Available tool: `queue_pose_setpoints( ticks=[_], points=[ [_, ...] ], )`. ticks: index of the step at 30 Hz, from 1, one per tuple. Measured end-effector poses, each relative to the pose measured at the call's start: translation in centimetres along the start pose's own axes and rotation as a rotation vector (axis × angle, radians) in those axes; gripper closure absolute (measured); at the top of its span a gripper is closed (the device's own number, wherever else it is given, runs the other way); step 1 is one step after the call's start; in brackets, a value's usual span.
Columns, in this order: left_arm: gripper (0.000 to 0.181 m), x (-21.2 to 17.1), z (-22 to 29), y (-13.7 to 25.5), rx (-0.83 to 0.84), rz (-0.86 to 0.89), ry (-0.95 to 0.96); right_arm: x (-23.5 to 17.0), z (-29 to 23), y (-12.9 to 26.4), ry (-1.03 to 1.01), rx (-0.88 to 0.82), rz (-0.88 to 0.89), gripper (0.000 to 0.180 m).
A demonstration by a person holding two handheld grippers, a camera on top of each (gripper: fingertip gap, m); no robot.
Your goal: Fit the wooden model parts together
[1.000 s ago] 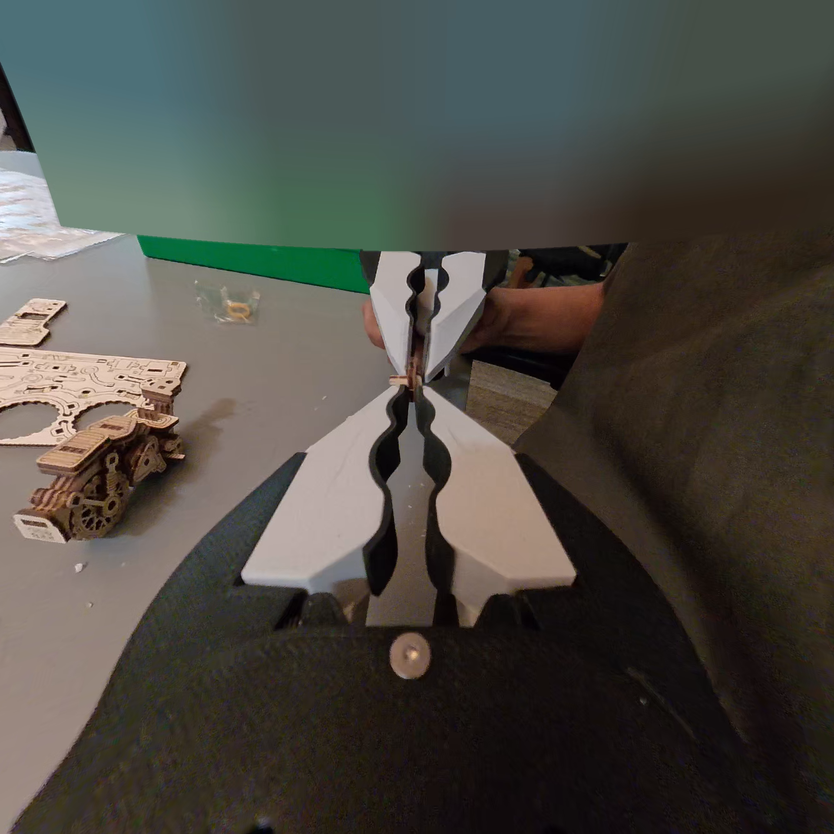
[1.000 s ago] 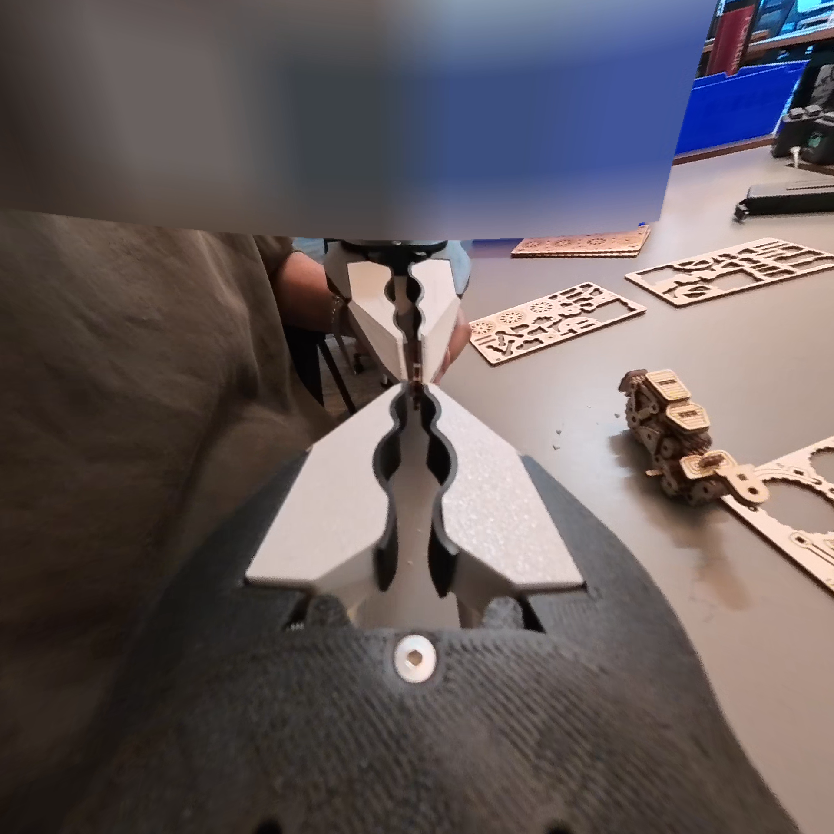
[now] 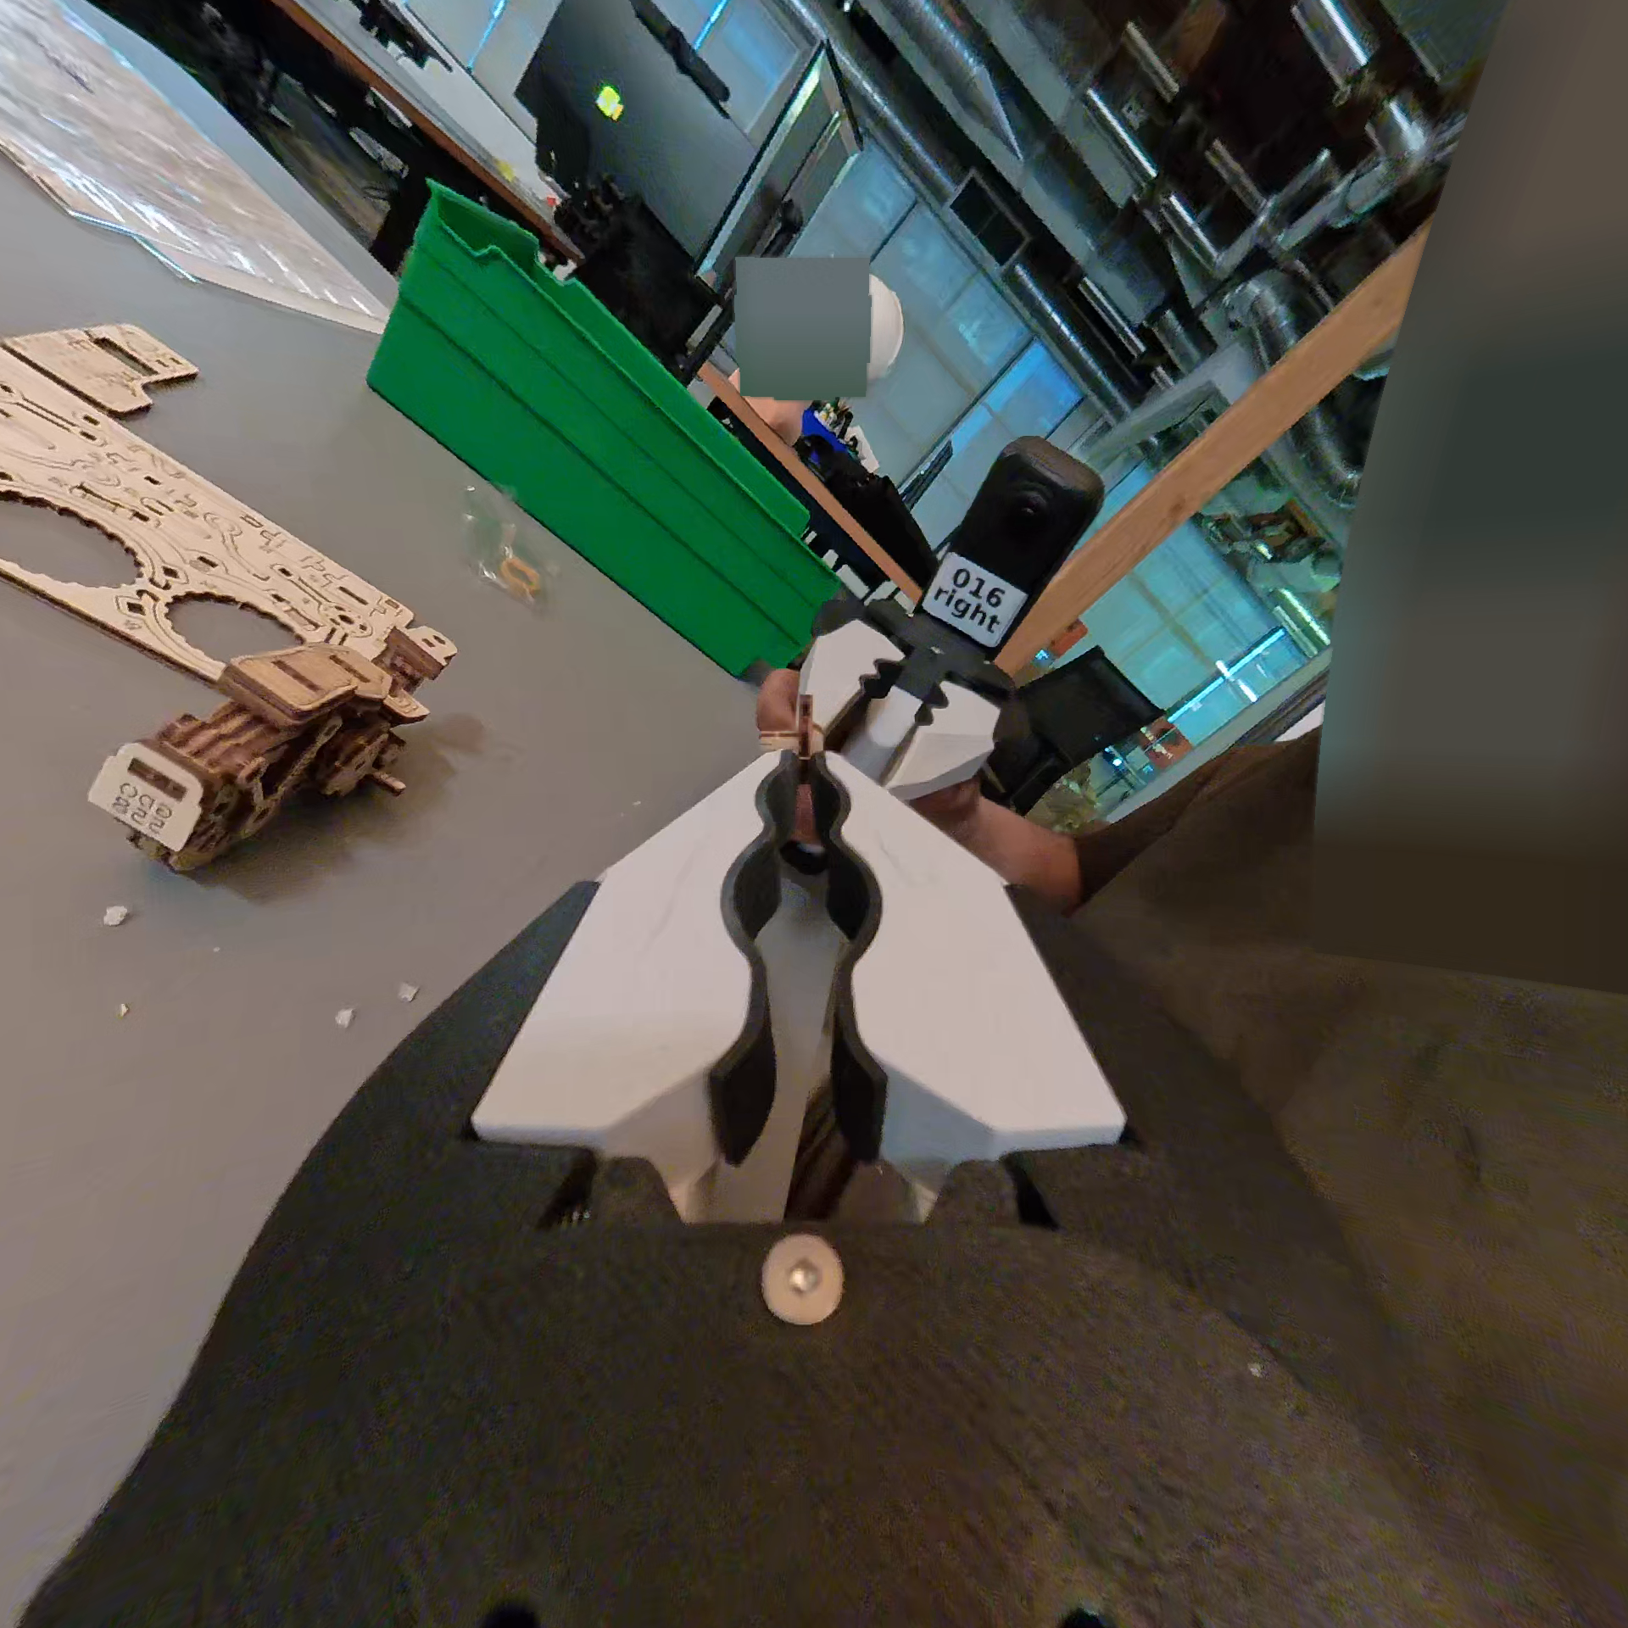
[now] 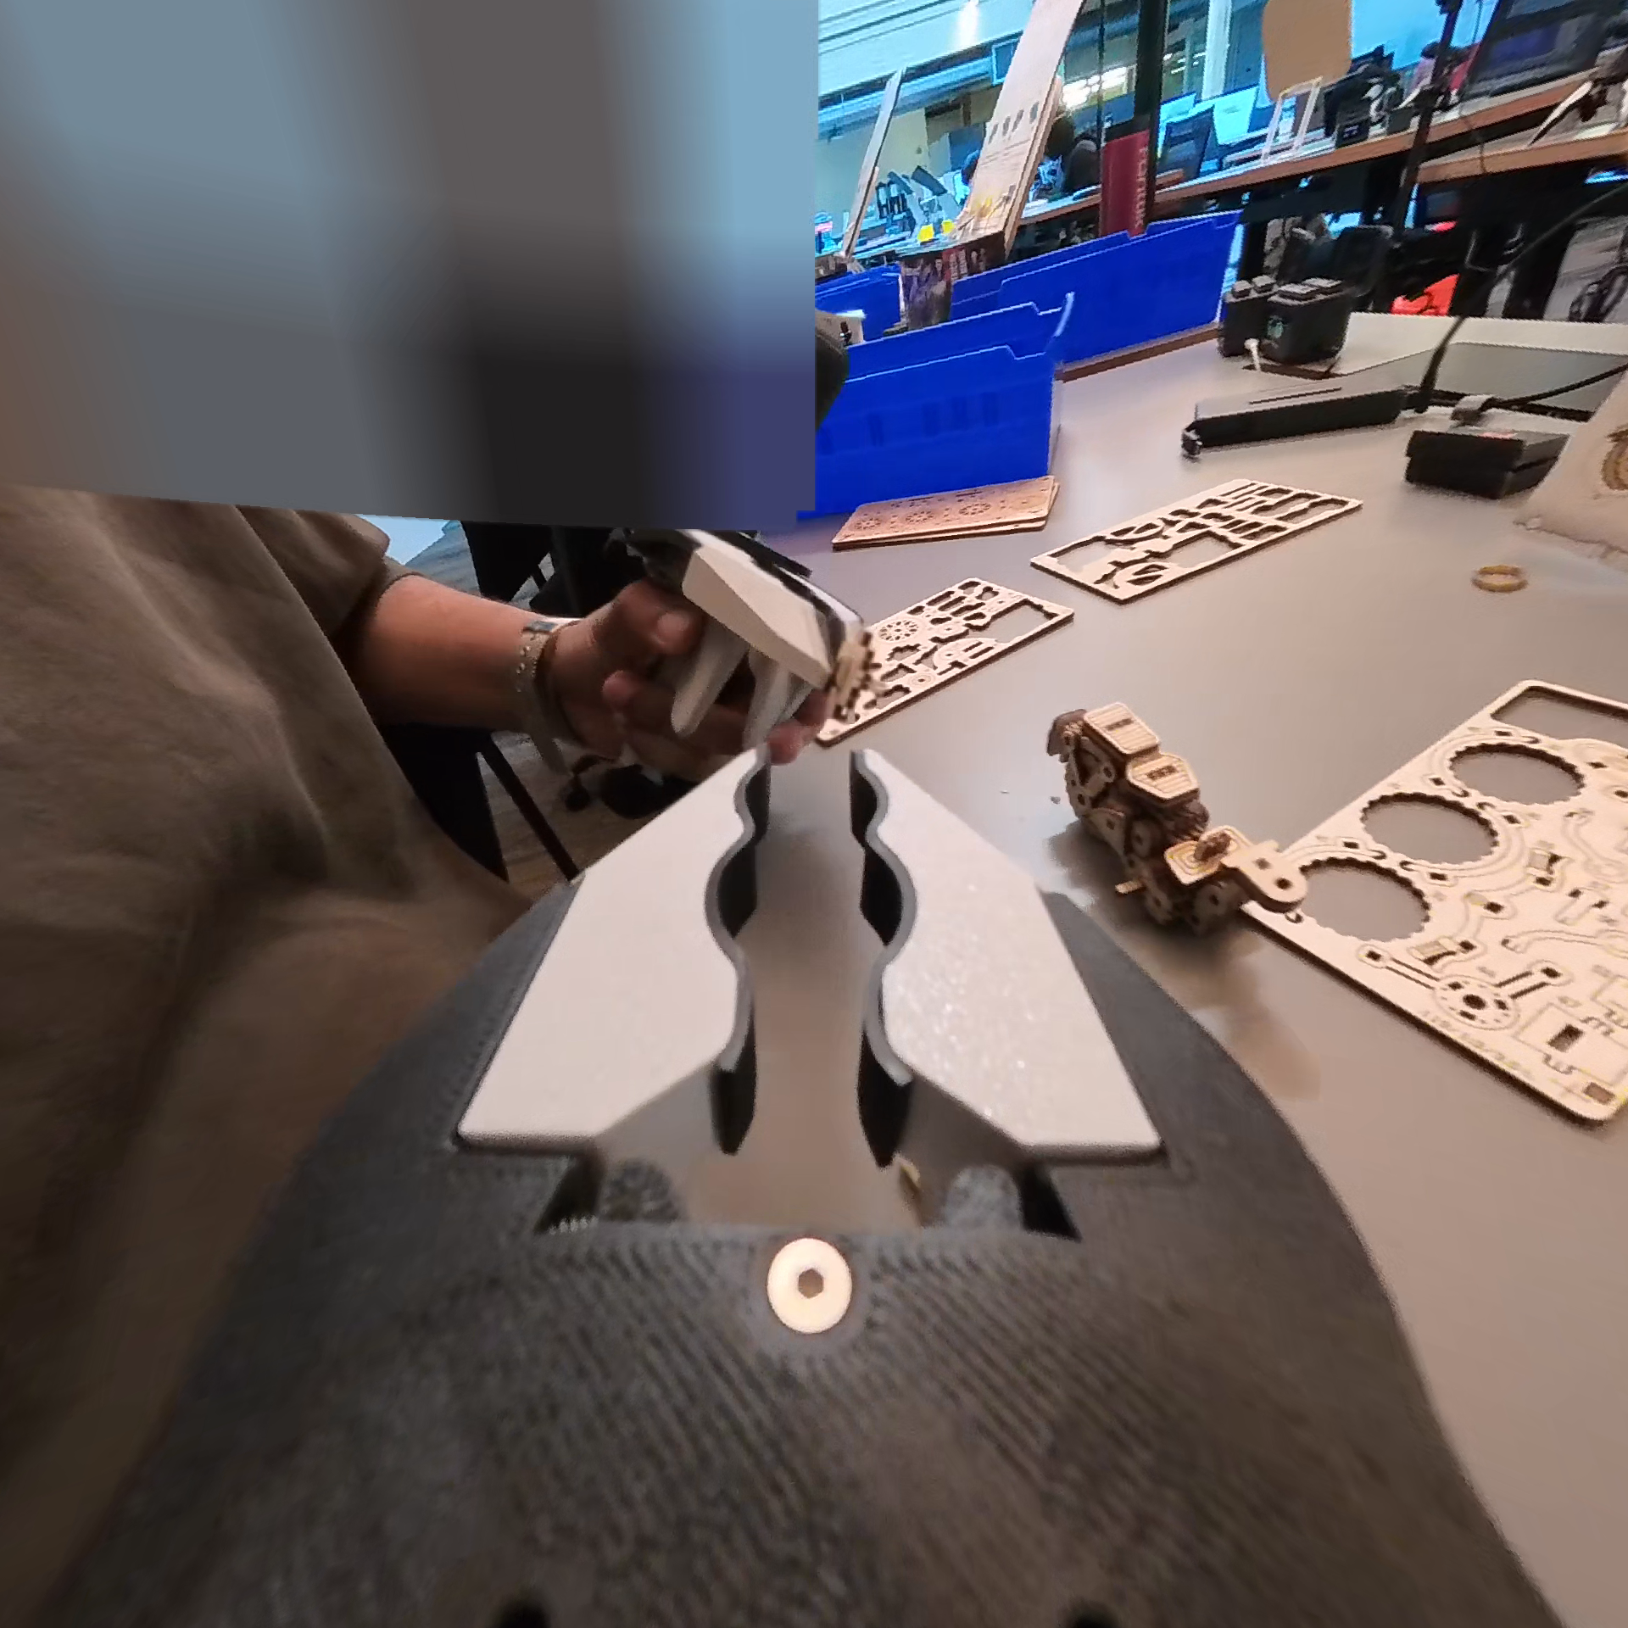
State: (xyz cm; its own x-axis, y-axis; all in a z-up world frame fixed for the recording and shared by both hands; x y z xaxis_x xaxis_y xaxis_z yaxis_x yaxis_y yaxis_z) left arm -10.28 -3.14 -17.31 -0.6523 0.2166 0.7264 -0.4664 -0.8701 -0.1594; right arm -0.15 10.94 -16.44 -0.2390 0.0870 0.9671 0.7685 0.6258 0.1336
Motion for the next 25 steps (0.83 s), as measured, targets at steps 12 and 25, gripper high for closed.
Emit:
queue_pose_setpoints(
  ticks=[12, 25],
  points=[
    [0.181, -0.49, 0.35, -0.62, 0.074, -0.069, -0.142, -0.08, -0.70, -0.62, -0.016, 0.003, -0.009, 0.169],
    [0.181, -0.40, 0.38, -0.58, 0.046, -0.061, -0.127, -0.16, 0.05, -0.40, -0.052, -0.009, -0.002, 0.172]
  ],
)
Point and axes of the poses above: each gripper's, where its closed fingertips meet, y back along the fingers, x out of its top, z = x × y across the jaws, the point moved 8 cm from there along y, back along the fingers, and after that the axes turned 9 degrees about -x, right-handed, at the moved point
